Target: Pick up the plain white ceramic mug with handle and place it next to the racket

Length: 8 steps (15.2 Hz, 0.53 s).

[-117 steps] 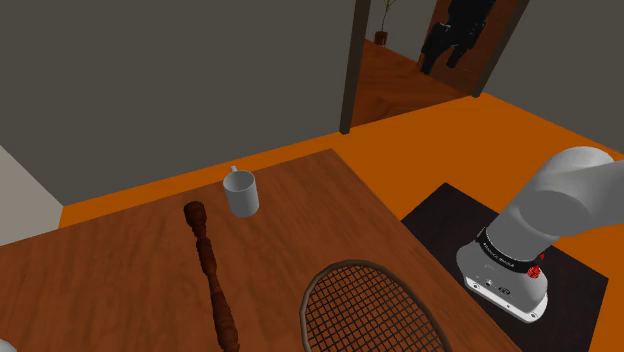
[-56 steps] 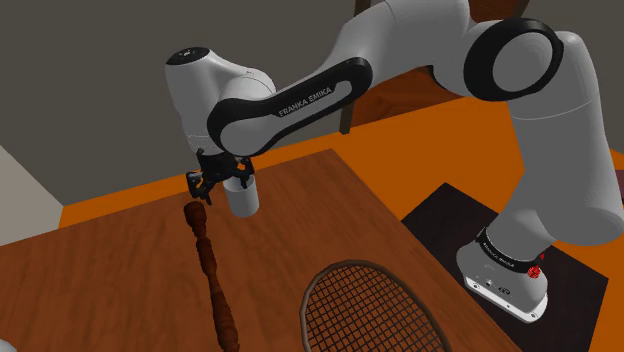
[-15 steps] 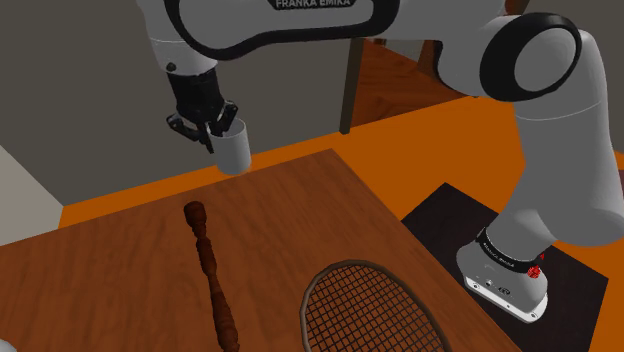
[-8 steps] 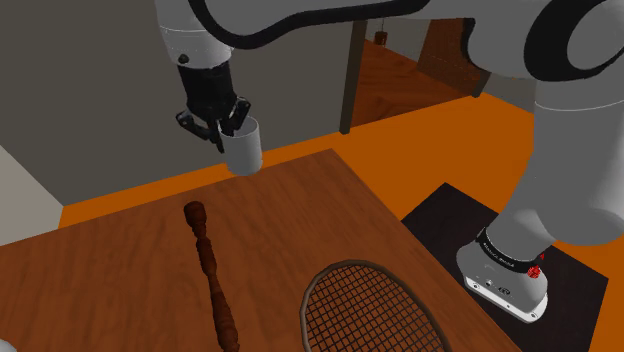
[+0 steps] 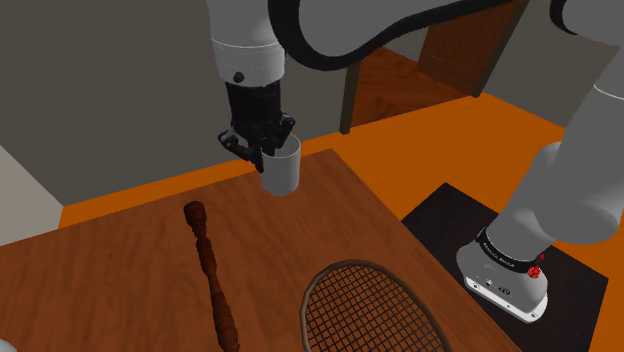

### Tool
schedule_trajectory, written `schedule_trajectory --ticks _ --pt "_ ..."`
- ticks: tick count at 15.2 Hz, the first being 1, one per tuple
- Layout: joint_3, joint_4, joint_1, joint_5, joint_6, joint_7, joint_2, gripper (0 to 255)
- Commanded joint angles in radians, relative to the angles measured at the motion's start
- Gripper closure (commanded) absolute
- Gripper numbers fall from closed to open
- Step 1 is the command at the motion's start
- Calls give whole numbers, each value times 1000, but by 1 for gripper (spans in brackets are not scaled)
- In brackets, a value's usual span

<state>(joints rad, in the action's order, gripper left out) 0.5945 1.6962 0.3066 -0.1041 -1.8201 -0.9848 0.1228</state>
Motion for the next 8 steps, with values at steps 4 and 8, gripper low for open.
schedule_trajectory --ticks 4,8 --pt "7 226 -8 130 -41 27 -224 255" --pt "0 369 24 225 -43 42 -389 255"
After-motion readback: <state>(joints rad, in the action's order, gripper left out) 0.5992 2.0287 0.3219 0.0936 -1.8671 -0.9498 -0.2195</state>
